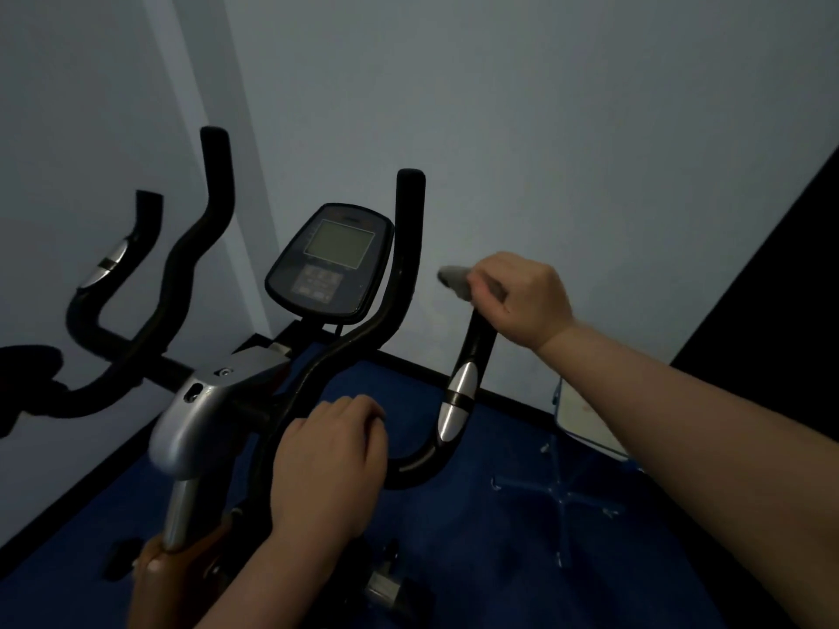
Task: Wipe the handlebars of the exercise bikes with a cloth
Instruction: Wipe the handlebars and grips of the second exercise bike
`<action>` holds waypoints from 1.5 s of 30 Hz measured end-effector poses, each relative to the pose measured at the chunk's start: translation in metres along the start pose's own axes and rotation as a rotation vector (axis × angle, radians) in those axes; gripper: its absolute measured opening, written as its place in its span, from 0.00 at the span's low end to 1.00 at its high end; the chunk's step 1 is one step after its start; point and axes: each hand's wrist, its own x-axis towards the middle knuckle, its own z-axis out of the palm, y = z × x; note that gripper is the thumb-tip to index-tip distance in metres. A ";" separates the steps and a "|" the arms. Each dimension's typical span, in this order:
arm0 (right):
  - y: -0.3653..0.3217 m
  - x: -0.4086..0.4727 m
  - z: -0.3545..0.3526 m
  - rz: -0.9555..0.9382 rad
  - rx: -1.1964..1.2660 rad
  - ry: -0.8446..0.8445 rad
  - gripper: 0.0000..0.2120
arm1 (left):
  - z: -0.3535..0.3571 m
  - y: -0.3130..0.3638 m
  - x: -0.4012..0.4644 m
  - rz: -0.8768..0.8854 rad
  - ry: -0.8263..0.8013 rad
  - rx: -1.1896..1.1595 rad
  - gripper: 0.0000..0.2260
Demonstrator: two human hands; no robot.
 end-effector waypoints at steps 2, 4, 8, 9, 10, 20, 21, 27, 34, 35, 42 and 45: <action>-0.022 -0.012 0.009 0.395 0.169 0.126 0.14 | 0.000 0.000 0.000 -0.015 0.009 0.002 0.05; -0.050 -0.019 0.013 0.781 0.346 0.256 0.12 | 0.000 0.003 -0.001 -0.023 0.008 0.000 0.05; -0.094 -0.041 0.016 1.124 0.479 0.385 0.13 | 0.001 0.004 0.001 -0.022 0.003 0.006 0.06; -0.107 -0.053 0.016 1.173 0.499 0.384 0.14 | 0.001 0.004 0.000 -0.022 0.006 0.009 0.06; -0.119 -0.065 0.018 1.209 0.517 0.373 0.15 | 0.001 0.004 0.000 -0.017 0.010 0.013 0.06; -0.107 -0.064 0.016 1.145 0.489 0.176 0.17 | 0.002 0.004 0.000 0.009 0.038 -0.005 0.06; -0.116 -0.079 0.014 1.148 0.527 0.135 0.18 | 0.002 0.004 0.000 0.015 0.048 -0.015 0.06; -0.115 -0.088 -0.001 0.600 0.155 -0.053 0.20 | 0.004 0.003 0.004 0.054 0.100 -0.040 0.07; -0.112 -0.105 -0.023 -0.027 0.048 -0.470 0.14 | 0.000 -0.009 -0.019 0.245 0.409 -0.356 0.08; -0.116 -0.109 -0.026 -0.101 0.052 -0.526 0.15 | 0.000 -0.011 -0.025 0.242 0.444 -0.368 0.09; -0.113 -0.094 -0.028 -0.305 -0.089 -0.715 0.19 | 0.006 -0.045 -0.059 -0.097 0.516 -0.115 0.11; -0.152 -0.070 -0.003 -0.229 -0.158 -0.841 0.19 | 0.009 -0.048 -0.060 -0.226 0.606 -0.267 0.10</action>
